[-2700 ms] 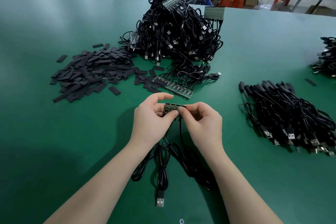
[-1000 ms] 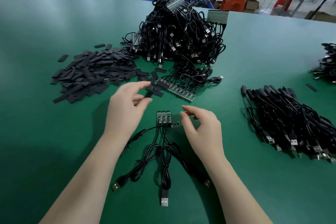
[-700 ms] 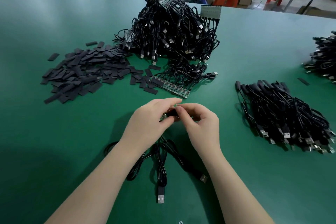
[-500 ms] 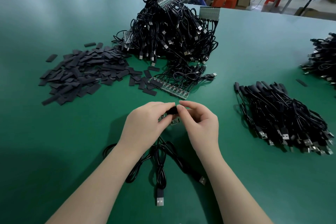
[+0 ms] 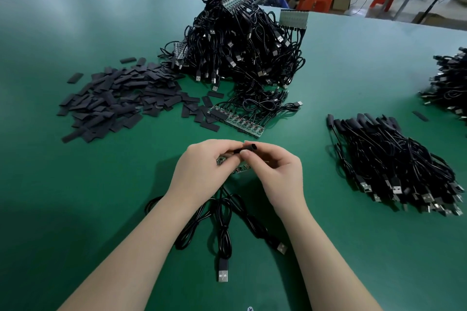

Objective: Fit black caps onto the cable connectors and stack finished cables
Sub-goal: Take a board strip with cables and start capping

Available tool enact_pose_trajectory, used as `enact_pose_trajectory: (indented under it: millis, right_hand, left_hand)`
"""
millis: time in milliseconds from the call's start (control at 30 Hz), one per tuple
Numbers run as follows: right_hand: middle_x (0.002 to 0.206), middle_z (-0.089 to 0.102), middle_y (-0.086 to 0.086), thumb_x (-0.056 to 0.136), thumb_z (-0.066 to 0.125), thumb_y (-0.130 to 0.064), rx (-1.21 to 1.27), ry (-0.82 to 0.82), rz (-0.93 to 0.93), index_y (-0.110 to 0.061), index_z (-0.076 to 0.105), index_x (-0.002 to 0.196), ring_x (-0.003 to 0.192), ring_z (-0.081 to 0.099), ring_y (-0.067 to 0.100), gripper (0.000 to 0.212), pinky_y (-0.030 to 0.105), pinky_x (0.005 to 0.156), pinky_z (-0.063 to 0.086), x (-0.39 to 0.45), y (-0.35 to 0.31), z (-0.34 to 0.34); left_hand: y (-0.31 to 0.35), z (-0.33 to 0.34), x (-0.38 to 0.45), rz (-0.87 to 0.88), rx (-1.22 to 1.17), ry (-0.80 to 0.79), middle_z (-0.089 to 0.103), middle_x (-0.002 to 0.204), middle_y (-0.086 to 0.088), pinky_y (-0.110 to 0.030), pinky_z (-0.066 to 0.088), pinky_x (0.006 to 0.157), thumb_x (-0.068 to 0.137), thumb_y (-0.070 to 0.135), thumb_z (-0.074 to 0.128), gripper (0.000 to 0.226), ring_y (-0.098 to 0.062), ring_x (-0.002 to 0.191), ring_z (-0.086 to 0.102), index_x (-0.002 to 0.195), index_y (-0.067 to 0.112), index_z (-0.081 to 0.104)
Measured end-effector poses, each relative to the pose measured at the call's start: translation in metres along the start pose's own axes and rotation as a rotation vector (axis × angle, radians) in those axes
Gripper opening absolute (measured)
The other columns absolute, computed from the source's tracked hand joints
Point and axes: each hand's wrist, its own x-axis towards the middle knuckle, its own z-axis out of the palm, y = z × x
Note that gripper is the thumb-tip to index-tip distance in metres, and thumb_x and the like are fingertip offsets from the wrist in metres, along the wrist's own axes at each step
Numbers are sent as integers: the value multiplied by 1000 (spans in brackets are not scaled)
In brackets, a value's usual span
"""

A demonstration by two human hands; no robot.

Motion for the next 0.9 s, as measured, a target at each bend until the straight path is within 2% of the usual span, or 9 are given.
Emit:
enact_pose_trajectory:
  millis: [100,200,333,467,633,833,900]
  right_hand:
    - [83,77,-3,82,79,-10,45,107,78,-25,77,84,78,71,7,16,18,71,54,2,2,-3]
    - [81,77,-2,83,78,-12,45,201,108,-24,75,81,78,71,10,12,21,73,56,5,3,-7]
    - [80,76,-5,85,76,-14,39,243,112,-24,74,80,78,71,9,11,27,78,58,7,4,-8]
    - [80,76,-5,86,75,-12,26,211,82,-25,72,79,78,71,11,15,30,79,59,4,3,-5]
    - [81,75,-1,85,75,-10,40,174,57,-21,72,81,79,70,13,12,26,77,58,2,1,-2]
    - [80,75,-4,85,75,-6,91,157,42,-19,72,82,79,71,14,13,22,75,56,1,-1,-3]
    - [80,75,-5,85,75,-6,82,159,27,-20,71,82,79,71,13,15,21,74,55,1,0,-3]
  left_hand:
    - [-4,0,0,12,320,-136,63,118,21,-28,48,85,80,56,63,54,-3,110,55,131,40,57]
    - [-9,2,2,67,571,-209,60,116,19,-25,38,81,86,55,61,37,-9,110,50,118,39,66]
    - [-9,4,3,66,490,-151,66,105,17,-29,45,80,89,50,60,24,-11,101,56,104,36,72]
    - [-8,1,2,-2,307,-29,69,96,12,-27,47,70,90,44,64,22,-9,89,61,107,35,72]
    - [-4,1,-1,13,256,-11,70,99,11,-24,46,69,91,40,65,27,-10,90,62,117,35,70]
    - [-5,2,-1,24,253,-7,64,83,15,-13,38,60,90,39,65,24,-7,78,57,112,34,72]
    - [-4,2,0,40,252,-2,66,84,14,-17,41,62,90,39,65,24,-8,78,58,111,32,72]
